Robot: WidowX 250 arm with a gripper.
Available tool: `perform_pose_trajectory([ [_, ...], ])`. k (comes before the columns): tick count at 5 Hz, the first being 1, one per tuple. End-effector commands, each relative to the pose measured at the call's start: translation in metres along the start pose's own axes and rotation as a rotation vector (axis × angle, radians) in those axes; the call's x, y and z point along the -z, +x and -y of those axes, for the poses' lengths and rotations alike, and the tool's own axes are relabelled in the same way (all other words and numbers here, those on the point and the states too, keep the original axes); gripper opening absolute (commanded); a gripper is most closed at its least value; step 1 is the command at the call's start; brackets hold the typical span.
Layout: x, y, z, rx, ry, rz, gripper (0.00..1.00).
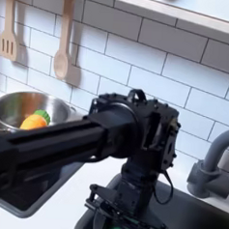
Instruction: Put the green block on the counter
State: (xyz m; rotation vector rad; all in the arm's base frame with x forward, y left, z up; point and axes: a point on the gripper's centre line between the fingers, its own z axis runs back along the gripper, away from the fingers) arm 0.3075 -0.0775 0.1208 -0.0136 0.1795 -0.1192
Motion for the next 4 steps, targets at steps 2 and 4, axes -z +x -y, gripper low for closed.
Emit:
perform_pose_trajectory([
  [2,0.0331,0.0229,0.0078,-0.043,0.003,-0.013,0.0],
  [4,0.03,0.0219,0.0048,-0.054,0.009,-0.005,0.75],
])
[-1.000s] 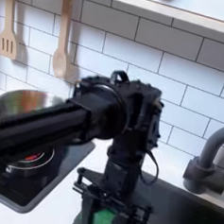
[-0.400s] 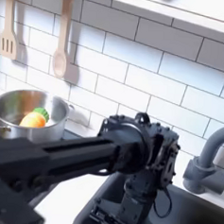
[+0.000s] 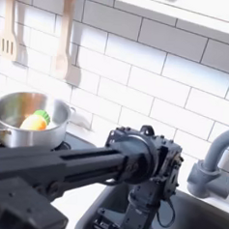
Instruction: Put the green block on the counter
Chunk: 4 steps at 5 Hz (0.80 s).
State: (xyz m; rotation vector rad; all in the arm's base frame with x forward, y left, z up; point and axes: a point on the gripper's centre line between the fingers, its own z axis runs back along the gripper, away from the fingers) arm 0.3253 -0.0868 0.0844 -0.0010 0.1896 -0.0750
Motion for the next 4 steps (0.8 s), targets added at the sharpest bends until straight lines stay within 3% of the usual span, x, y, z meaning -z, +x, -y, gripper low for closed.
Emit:
perform_pose_trajectory([
  [1,-0.0043,-0.0046,-0.0016,-0.014,-0.009,0.014,1.0],
  [2,0.0026,-0.0048,-0.0014,-0.015,0.001,-0.01,1.0],
  [4,-0.0012,-0.0039,-0.0013,-0.02,-0.008,-0.003,1.0],
])
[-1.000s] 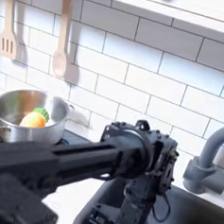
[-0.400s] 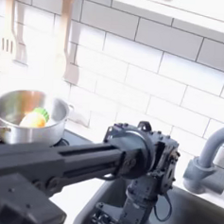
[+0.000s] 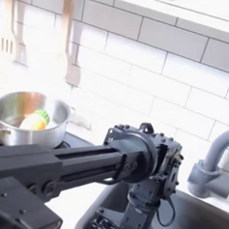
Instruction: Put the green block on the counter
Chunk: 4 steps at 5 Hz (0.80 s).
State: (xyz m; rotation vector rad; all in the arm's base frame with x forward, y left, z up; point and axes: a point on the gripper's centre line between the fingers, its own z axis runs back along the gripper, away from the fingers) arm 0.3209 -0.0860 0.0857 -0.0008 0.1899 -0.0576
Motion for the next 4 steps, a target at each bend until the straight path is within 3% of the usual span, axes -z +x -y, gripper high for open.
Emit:
perform_pose_trajectory([
  [1,0.0013,0.001,-0.0015,-0.003,0.002,-0.005,1.0],
  [2,0.0041,0.0014,-0.0004,0.002,0.008,-0.003,1.0],
  [4,0.0029,0.0029,-0.0004,0.0,0.006,0.021,0.0],
])
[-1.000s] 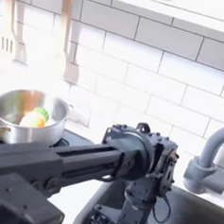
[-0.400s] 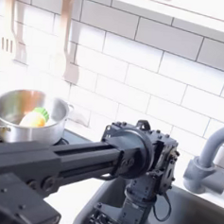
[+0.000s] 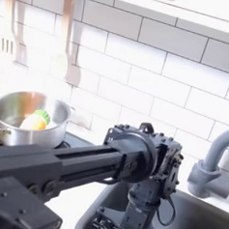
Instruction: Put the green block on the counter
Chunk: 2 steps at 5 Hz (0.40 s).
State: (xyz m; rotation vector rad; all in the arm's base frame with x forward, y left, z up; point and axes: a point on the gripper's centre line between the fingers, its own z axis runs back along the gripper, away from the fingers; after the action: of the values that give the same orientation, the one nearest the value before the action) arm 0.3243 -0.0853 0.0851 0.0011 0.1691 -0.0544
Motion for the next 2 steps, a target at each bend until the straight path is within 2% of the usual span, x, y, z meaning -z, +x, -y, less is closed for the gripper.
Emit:
perform_pose_trajectory([
  [1,0.0034,0.0,0.0004,0.003,0.003,0.002,0.0],
  [2,-0.0001,0.0003,0.0005,0.004,-0.005,0.009,0.0],
])
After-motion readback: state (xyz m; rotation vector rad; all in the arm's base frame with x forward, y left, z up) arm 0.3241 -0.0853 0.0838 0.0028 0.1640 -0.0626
